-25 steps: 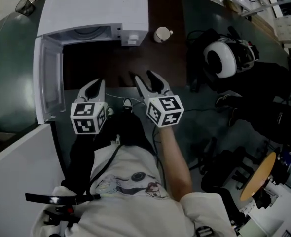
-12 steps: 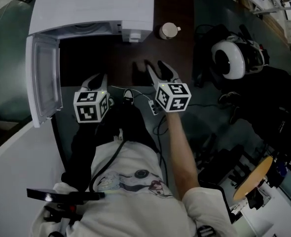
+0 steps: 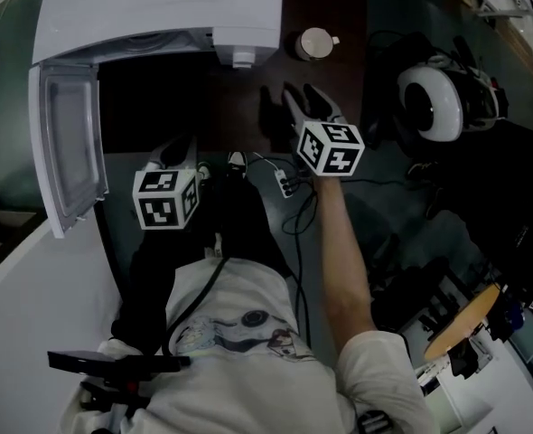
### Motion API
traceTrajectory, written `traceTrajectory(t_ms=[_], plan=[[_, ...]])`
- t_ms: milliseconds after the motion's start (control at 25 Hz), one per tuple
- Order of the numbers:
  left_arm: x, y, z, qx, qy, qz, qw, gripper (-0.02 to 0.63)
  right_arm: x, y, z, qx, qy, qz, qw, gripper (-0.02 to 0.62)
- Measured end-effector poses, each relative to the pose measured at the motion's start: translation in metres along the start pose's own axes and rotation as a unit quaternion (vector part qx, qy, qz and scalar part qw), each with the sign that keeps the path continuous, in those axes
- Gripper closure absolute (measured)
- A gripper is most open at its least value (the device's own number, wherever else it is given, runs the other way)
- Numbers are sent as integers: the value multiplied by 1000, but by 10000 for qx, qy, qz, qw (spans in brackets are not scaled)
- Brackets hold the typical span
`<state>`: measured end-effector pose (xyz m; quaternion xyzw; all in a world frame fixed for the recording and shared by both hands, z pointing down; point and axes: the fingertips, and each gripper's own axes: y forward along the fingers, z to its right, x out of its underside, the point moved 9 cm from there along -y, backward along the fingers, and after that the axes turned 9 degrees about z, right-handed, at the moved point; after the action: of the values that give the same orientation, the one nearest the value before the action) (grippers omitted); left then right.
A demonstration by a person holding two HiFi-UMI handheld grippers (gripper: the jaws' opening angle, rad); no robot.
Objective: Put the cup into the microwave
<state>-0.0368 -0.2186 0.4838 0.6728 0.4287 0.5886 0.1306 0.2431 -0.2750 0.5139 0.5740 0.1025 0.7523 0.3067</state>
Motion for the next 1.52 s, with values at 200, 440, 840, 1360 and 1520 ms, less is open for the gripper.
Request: traceTrajectory(t_ms=[200,440,840,1360,1520], plan=[[2,5,6,40,24,-93,9999,606,-6,14,19,82,-36,4,10000,397],[6,10,7,35,42,-203,9998,606,-8,32,40,224,-87,-40,9997,394],[12,8,2,6,-8,-342,9994,606,-11,58,69,516,-258,-190,9982,348],[19,2,1,-80,-23,-437,9990,606,-21,84,77,565,-556,-236,9966,236],[23,0,0,-110,9,-485,9988,606,-25,95,78,570,-720,-177,9956,221]])
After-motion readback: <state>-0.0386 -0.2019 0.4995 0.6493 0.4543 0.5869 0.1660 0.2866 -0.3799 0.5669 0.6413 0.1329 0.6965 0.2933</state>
